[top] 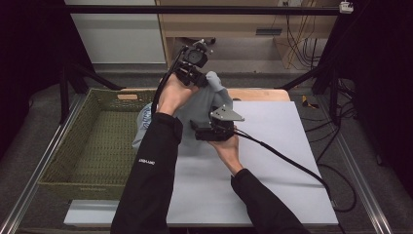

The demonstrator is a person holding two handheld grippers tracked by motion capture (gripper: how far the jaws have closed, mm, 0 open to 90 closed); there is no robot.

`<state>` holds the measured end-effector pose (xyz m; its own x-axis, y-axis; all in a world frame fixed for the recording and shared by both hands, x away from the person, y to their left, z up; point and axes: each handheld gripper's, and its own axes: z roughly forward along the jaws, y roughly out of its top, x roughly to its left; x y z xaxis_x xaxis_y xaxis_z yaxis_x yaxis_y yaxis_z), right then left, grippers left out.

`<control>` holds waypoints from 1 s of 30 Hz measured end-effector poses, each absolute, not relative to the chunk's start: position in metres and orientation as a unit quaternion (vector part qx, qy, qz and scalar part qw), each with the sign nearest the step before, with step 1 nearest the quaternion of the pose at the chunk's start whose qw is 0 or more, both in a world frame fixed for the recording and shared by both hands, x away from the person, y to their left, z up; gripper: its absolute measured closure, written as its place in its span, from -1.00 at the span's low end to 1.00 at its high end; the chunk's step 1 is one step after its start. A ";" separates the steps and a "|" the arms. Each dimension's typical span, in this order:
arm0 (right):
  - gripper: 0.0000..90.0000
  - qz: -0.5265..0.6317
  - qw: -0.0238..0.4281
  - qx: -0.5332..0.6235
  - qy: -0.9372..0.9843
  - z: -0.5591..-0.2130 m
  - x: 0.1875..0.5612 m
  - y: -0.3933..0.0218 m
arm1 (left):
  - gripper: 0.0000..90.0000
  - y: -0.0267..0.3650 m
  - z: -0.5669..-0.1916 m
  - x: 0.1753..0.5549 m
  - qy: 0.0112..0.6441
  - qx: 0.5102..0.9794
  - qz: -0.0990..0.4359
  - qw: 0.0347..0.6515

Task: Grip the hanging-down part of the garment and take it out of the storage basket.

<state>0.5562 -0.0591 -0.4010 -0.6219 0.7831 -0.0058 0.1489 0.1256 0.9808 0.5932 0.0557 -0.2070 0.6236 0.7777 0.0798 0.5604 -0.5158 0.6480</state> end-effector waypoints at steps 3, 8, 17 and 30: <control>-0.73 0.576 0.271 0.339 0.692 -0.403 0.562 -0.051 | 0.86 0.055 -0.208 0.591 0.386 0.855 0.185 0.294; -0.52 0.572 0.262 0.337 0.700 -0.406 0.568 -0.047 | 0.86 0.057 -0.208 0.590 0.387 0.853 0.186 0.296; 0.65 0.563 0.219 0.353 0.714 -0.406 0.574 -0.045 | 0.86 0.061 -0.211 0.589 0.386 0.855 0.187 0.291; 0.88 0.549 0.222 0.351 0.725 -0.394 0.566 -0.058 | 0.86 0.065 -0.208 0.587 0.390 0.847 0.193 0.304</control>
